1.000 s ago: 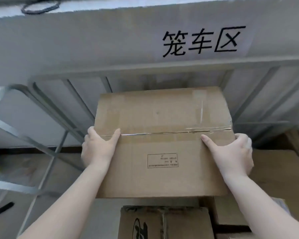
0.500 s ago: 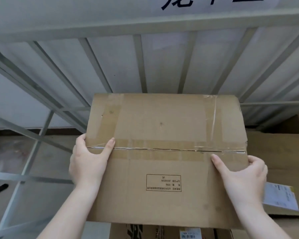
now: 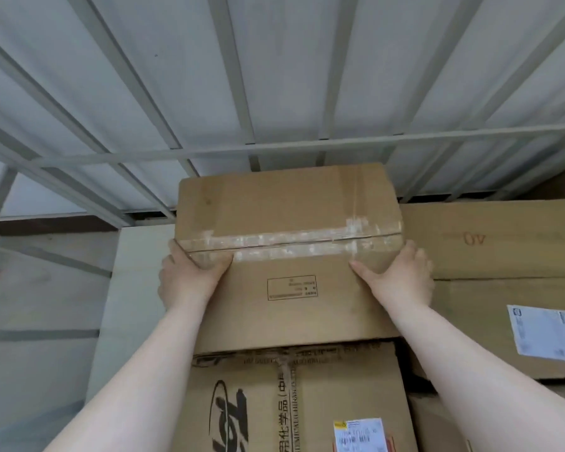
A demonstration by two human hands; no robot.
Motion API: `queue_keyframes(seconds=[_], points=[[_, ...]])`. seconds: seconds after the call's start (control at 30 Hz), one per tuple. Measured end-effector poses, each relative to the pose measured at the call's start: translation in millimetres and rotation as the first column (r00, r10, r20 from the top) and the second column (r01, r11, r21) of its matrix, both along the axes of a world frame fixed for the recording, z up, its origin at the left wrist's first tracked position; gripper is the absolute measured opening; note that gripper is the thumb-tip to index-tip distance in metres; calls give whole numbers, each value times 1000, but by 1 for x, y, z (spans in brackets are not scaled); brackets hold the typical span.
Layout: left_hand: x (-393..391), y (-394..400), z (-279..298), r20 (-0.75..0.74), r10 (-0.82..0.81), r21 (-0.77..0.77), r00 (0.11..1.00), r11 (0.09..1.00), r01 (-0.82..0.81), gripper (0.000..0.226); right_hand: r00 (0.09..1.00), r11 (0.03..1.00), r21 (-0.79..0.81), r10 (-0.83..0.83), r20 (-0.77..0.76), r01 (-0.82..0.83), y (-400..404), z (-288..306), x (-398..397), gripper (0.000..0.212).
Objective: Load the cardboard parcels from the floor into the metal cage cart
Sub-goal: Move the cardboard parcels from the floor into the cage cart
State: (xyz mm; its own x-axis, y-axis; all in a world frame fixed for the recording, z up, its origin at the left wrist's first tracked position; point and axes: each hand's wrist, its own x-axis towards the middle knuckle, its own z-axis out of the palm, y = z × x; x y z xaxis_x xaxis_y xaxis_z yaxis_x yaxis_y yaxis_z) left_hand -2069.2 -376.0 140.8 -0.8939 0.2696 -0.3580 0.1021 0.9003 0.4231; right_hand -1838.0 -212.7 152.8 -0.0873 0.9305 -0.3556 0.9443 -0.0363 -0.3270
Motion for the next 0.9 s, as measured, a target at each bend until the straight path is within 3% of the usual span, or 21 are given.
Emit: queue_keyframes(seconds=[0.1, 0.2, 0.3, 0.37, 0.47, 0.6, 0.67, 0.9], points=[[-4, 5, -18, -62, -24, -43, 998, 999, 21, 108, 1000, 999, 52, 9, 3, -9, 11, -18, -3, 110], [3, 0, -14, -9, -62, -111, 998, 992, 61, 107, 994, 998, 15, 58, 96, -60, 3, -18, -2, 108], [26, -6, 9, 14, -237, -320, 971, 919, 229, 98, 971, 989, -78, 138, 197, -125, -9, 3, -2, 99], [49, -13, 34, -17, -441, -394, 897, 828, 399, 84, 904, 950, -90, 313, 290, -299, -21, 31, 4, 81], [91, -24, 86, 3, -669, -376, 743, 688, 621, 64, 718, 790, -82, 591, 368, -608, -42, 88, 27, 50], [138, -35, 177, 54, -839, -405, 541, 477, 780, 58, 555, 687, -184, 691, 463, -703, -73, 186, 74, 36], [159, -40, 227, 36, -885, -413, 464, 409, 813, 58, 571, 718, -179, 657, 492, -673, -91, 236, 105, 33], [258, -42, 378, -125, -976, -379, 180, 215, 900, 52, 771, 885, 11, 398, 498, -465, -160, 391, 220, 38]])
